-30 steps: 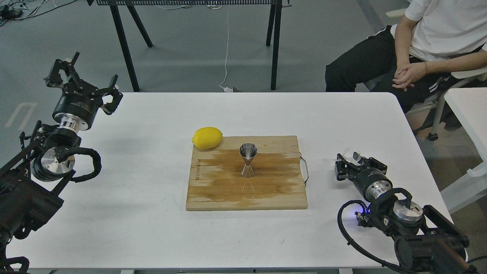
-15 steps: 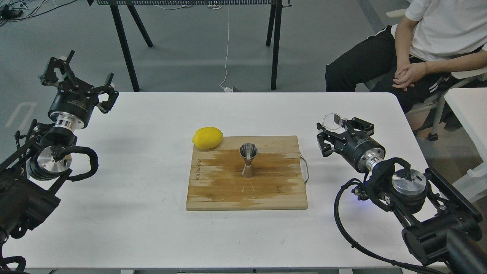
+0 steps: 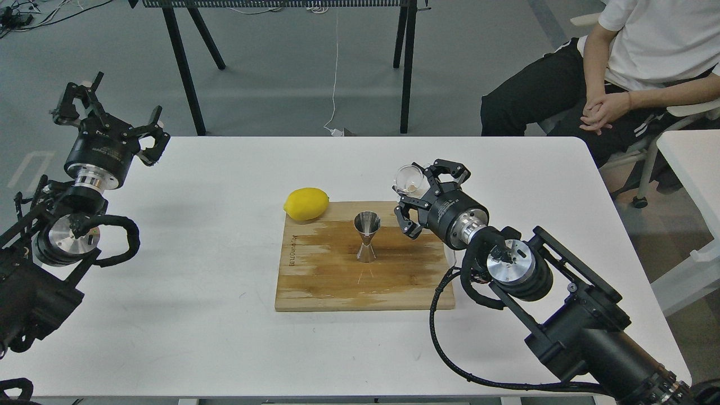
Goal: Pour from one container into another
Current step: 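Grasp the clear glass cup with the right gripper and lift it over the jigger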
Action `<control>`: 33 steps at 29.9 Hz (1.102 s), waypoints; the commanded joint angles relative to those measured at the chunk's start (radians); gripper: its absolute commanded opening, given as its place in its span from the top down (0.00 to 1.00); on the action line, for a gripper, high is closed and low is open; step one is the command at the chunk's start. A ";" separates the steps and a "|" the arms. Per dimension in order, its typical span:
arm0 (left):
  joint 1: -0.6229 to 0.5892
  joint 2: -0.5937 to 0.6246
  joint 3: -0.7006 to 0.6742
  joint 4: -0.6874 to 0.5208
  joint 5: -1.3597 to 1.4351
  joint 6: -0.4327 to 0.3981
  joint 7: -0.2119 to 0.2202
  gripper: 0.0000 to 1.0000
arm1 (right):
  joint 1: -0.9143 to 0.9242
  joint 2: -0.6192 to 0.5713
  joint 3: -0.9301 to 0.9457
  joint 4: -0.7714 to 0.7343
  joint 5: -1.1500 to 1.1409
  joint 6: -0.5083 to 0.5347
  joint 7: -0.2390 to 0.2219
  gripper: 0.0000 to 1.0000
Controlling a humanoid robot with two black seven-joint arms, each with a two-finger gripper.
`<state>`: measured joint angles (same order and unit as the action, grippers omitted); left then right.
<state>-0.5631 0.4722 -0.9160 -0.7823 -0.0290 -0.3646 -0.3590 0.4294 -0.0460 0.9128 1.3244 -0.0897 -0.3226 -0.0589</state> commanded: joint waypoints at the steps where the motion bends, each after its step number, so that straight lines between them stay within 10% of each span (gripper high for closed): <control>1: 0.000 0.000 0.002 0.001 0.000 -0.001 0.000 0.00 | 0.020 0.017 -0.043 0.016 -0.062 -0.021 -0.001 0.66; 33: 0.002 0.000 0.002 0.015 -0.002 -0.005 -0.003 0.00 | 0.045 0.023 -0.241 0.007 -0.525 -0.062 0.039 0.66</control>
<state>-0.5614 0.4727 -0.9142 -0.7669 -0.0308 -0.3697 -0.3619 0.4672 -0.0259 0.6787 1.3316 -0.5992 -0.3788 -0.0224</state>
